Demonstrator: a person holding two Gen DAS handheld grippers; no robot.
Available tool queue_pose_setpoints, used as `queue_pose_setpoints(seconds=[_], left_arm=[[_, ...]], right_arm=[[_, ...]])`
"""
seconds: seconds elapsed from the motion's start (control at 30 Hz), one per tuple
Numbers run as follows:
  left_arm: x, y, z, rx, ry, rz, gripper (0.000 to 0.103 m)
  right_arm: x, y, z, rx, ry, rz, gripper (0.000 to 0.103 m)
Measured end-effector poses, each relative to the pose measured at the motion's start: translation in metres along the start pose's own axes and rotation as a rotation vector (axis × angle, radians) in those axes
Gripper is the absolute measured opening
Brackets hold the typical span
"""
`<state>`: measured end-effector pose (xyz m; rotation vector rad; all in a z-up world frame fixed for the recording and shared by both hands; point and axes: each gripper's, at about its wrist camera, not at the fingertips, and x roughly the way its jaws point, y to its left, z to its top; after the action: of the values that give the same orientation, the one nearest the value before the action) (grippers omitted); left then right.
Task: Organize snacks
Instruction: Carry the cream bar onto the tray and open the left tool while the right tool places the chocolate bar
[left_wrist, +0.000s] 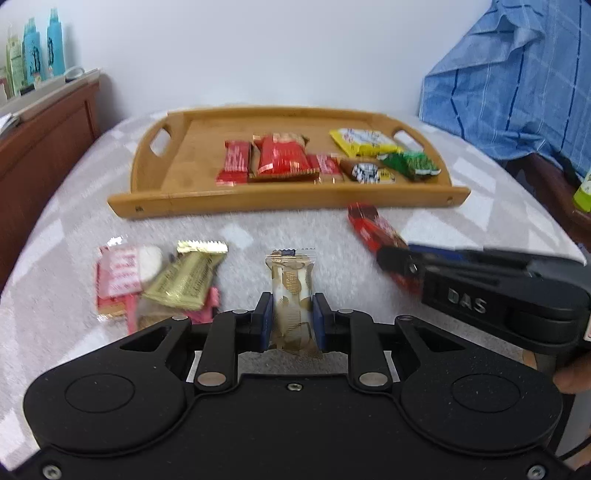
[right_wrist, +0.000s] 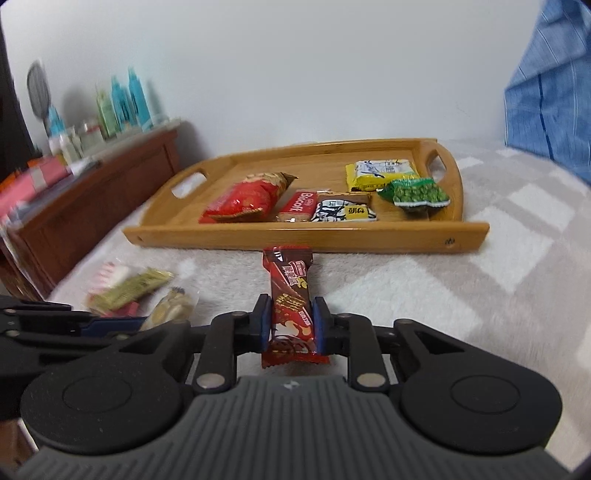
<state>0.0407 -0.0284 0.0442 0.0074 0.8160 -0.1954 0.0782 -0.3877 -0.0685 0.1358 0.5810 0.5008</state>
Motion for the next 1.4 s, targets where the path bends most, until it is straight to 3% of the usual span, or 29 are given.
queue_pose_setpoints(seconds=[0.23,0.43,0.63,0.77,0.97,1.07,1.23,1.4], left_arm=[[-0.024,0.02,0.029,-0.007,-0.031,-0.035,0.021],[-0.04,0.043,0.086,-0.009,-0.105,-0.039,0.021],[-0.021,0.067,0.132,0.019,-0.136,-0.014,0.021],[0.011,0.081,0.146,0.035,-0.123,-0.017,0.021],[0.07,0.1,0.14,0.011,-0.06,0.002,0.021],[0.091,0.107,0.137,-0.012,-0.039,0.002,0.021],[0.114,0.108,0.135,-0.026,-0.017,0.005,0.021],[0.129,0.1,0.132,0.0,-0.005,0.027,0.021]], right_arm=[[-0.031,-0.001,0.012,0.181,-0.052,0.001,0.027],[-0.047,0.012,0.068,0.23,-0.114,-0.031,0.027],[-0.024,0.015,0.13,0.369,-0.132,0.01,0.027],[0.012,0.02,0.147,0.31,-0.187,-0.084,0.027],[0.082,-0.005,0.139,0.37,-0.102,-0.082,0.027],[0.104,0.002,0.142,0.29,-0.06,-0.141,0.027],[0.133,0.001,0.147,0.215,0.005,-0.165,0.027],[0.153,-0.008,0.138,0.216,0.06,-0.184,0.027]])
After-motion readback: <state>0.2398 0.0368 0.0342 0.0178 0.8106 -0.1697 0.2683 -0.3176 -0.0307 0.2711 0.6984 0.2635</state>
